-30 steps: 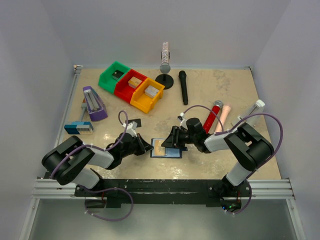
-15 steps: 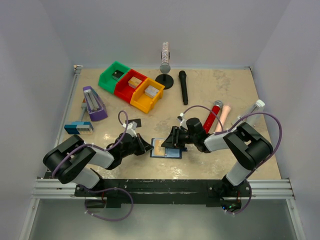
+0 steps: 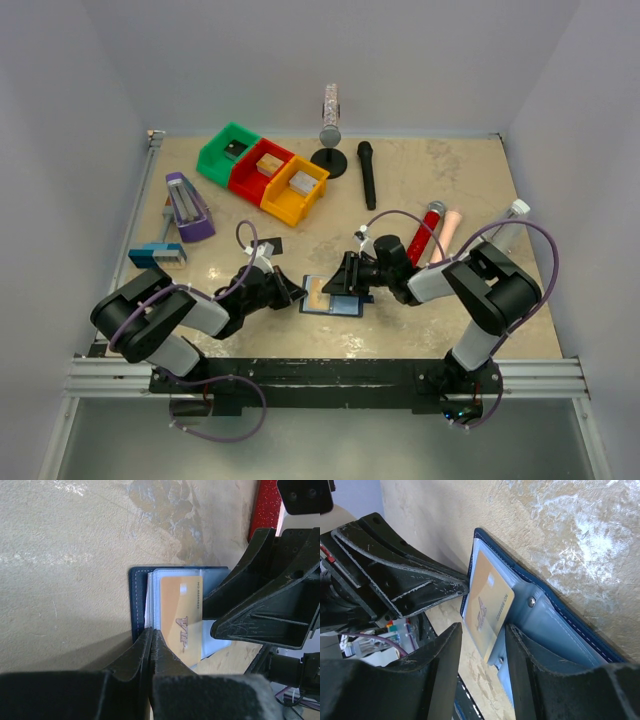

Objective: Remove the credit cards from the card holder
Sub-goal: Remove the credit card from the card holder.

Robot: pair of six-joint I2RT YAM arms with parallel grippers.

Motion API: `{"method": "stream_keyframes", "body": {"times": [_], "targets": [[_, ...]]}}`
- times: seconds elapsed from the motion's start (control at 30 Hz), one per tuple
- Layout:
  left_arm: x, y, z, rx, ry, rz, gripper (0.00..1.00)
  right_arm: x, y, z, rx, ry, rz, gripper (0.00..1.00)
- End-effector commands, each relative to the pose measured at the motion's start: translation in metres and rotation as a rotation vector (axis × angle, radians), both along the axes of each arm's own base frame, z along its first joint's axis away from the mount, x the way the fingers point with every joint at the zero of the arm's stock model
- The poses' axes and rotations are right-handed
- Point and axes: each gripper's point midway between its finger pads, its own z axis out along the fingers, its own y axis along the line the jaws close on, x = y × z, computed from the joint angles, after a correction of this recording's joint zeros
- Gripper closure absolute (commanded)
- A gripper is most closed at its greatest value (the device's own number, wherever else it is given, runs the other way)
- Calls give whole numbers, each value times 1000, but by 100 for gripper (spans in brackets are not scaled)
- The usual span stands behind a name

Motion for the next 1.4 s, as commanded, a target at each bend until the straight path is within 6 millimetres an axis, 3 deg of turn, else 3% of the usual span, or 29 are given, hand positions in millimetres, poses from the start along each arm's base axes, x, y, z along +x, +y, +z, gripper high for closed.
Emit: {"method": "stream_keyframes", "body": {"times": [0.0, 0.57, 1.13, 1.37], "targets": [[-7, 2, -11, 18, 31, -5, 100, -3, 12, 19, 85, -53, 49, 56], [-8, 0, -11, 13, 35, -14, 100, -2, 20, 36, 148, -49, 70, 54], [-14, -13, -6, -3, 22, -51, 100, 4, 23, 34, 147, -15, 44, 53], [-17, -10, -4, -9, 18, -46, 100, 9, 15, 32, 131, -17, -12, 55]]}}
